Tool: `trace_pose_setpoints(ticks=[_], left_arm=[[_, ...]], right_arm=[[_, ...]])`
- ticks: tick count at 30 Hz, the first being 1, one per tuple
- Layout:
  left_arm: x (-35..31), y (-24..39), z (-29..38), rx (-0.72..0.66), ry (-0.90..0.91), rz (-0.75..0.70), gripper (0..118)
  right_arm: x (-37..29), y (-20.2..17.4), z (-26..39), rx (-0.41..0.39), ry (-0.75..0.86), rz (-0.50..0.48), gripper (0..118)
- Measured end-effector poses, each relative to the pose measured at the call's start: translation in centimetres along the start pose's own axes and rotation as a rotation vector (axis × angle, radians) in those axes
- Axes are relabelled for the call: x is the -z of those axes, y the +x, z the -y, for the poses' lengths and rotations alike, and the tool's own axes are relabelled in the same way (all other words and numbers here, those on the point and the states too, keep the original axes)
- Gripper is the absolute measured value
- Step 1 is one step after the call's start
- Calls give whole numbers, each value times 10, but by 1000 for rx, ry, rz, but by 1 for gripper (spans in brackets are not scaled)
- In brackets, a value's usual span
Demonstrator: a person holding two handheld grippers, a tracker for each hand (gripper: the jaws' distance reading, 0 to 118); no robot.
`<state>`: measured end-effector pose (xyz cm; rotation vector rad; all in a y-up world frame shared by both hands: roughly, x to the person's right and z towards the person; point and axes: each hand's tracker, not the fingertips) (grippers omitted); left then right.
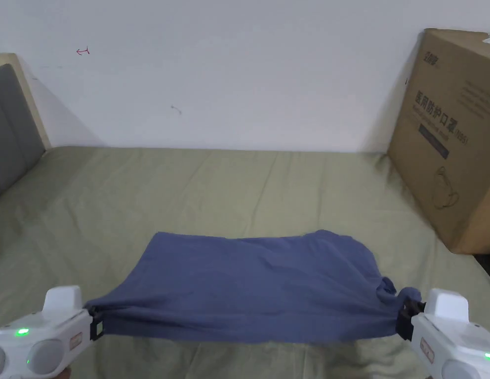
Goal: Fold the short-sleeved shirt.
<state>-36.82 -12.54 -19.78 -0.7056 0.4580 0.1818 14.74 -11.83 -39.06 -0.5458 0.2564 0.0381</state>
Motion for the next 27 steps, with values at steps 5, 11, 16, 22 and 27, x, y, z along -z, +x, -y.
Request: trace_pose_setpoints(ticks=[5,11,16,22,27], left_arm=[[-46,-12,46,-14,-1,-3,3],[-76,-23,94,7,-27,-19,3],[-85,-26,130,12,-62,-34,3],[-68,-32,164,-17,-183,-57,3],[-52,-25,178,5,-274,-79,3]], right_arm=[[-45,11,39,15,-21,-7,5],[-80,20,84,1,-70,6,5],[-93,26,120,27,-150,24,5],[-80,27,151,66,-304,74,5],[-64,27,166,58,-393,88,5]])
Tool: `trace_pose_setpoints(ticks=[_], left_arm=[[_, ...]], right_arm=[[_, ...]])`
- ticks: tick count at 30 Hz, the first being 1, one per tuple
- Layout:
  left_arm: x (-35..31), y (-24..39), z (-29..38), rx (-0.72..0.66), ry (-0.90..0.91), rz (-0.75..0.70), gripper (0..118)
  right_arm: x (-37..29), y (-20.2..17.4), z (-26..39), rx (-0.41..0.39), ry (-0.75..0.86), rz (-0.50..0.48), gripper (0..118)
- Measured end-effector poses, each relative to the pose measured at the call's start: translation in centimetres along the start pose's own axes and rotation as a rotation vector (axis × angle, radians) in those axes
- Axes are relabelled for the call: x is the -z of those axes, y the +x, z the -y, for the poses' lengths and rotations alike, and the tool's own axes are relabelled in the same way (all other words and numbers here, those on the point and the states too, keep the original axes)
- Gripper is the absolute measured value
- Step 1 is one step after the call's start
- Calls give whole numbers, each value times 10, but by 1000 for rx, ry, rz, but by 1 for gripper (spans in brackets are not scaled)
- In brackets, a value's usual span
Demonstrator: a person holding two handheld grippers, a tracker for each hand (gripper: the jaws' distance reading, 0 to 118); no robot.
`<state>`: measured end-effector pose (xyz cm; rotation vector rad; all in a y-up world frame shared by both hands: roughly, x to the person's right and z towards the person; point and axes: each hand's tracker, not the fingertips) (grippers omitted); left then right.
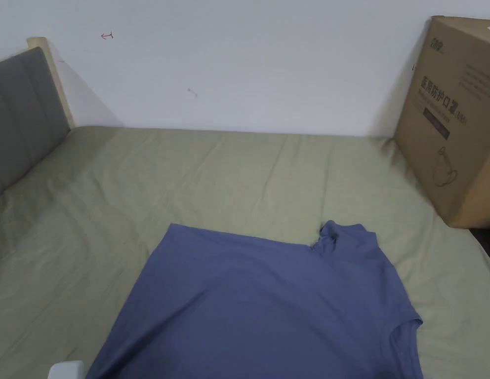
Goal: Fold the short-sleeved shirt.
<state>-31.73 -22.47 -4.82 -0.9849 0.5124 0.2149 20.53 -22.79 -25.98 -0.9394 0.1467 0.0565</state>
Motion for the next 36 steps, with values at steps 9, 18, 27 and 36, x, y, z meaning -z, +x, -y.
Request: trace_pose_setpoints(ticks=[9,18,27,36], left_arm=[[-50,5,-35,-183,96,78,86],[-153,31,-124,-133,593,131,98],[-176,66,-154,-39,811,72,88],[-156,85,-161,31,797,161,0]], right_arm=[[-26,8,-36,15,115,-27,84],[-148,-32,-127,-126,593,-35,84],[-195,-72,-144,-227,780,19,70],[-188,-85,-147,-222,798,-5,0]])
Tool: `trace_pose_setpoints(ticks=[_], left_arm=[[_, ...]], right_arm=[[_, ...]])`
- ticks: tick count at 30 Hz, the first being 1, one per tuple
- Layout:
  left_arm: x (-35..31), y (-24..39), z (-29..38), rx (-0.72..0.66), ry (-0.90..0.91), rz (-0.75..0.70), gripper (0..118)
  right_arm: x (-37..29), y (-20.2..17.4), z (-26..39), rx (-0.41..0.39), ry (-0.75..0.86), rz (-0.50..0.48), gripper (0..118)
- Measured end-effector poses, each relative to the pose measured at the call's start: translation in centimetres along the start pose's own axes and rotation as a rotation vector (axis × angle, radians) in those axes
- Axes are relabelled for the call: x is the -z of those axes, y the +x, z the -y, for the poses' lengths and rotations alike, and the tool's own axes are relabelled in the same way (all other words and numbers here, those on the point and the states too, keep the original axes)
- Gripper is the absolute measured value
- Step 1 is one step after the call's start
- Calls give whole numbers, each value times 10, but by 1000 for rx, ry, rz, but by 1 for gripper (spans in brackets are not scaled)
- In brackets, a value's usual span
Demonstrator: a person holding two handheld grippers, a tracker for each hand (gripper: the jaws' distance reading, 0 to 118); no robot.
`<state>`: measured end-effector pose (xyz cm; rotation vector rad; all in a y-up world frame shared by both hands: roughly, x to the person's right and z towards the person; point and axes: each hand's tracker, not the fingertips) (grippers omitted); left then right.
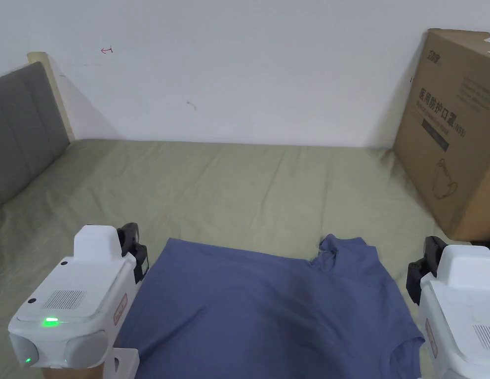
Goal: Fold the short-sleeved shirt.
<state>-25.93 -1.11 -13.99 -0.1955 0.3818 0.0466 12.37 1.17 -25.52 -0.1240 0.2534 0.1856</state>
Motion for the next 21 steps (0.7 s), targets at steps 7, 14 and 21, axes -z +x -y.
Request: trace_pose_setpoints(ticks=[7,14,21], left_arm=[[68,-1,2,25,-154,48,0],[209,-23,21,-35,-417,115,0],[328,-35,55,-42,-628,50,47]], right_arm=[[34,0,1,14,-17,-13,0],[90,-1,12,8,-64,-18,0],[143,-2,36,4,-139,-3,0]])
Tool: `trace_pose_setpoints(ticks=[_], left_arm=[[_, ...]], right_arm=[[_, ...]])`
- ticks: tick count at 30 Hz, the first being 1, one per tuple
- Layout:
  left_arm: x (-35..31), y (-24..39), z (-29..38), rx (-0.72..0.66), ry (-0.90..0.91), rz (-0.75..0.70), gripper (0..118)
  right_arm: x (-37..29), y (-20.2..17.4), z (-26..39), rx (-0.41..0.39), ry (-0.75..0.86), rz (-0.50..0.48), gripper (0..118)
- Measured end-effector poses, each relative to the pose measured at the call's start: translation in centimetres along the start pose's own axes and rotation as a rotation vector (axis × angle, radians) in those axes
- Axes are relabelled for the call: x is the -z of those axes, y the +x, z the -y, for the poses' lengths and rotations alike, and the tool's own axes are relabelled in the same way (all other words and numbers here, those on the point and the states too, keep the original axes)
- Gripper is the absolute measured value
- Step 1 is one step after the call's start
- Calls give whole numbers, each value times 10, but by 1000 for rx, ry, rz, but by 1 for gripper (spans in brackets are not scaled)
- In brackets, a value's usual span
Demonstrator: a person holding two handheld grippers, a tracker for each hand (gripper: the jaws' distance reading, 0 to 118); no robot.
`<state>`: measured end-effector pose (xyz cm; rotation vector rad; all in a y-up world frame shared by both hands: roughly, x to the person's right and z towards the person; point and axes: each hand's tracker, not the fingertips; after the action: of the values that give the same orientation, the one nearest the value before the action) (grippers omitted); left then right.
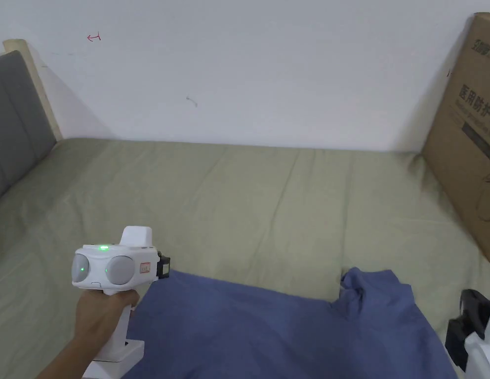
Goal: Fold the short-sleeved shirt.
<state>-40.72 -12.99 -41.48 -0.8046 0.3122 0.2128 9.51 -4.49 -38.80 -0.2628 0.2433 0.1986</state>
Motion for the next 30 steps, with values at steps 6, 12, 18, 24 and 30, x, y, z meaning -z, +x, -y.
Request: trace_pose_setpoints(ticks=[6,12,18,24,30], left_arm=[[81,-21,-11,-66,-131,-36,99],[122,-20,-4,-27,-207,-49,84],[125,-13,1,7,-222,-33,17],[80,-2,1,31,-91,16,1],[32,-5,0,31,-50,59,1]], right_arm=[[38,2,16,-19,-61,20,0],[64,8,32,-10,-119,32,0],[85,15,44,-7,-186,8,0],[144,35,54,52,-397,-67,34],[219,34,83,5,-612,-104,93]])
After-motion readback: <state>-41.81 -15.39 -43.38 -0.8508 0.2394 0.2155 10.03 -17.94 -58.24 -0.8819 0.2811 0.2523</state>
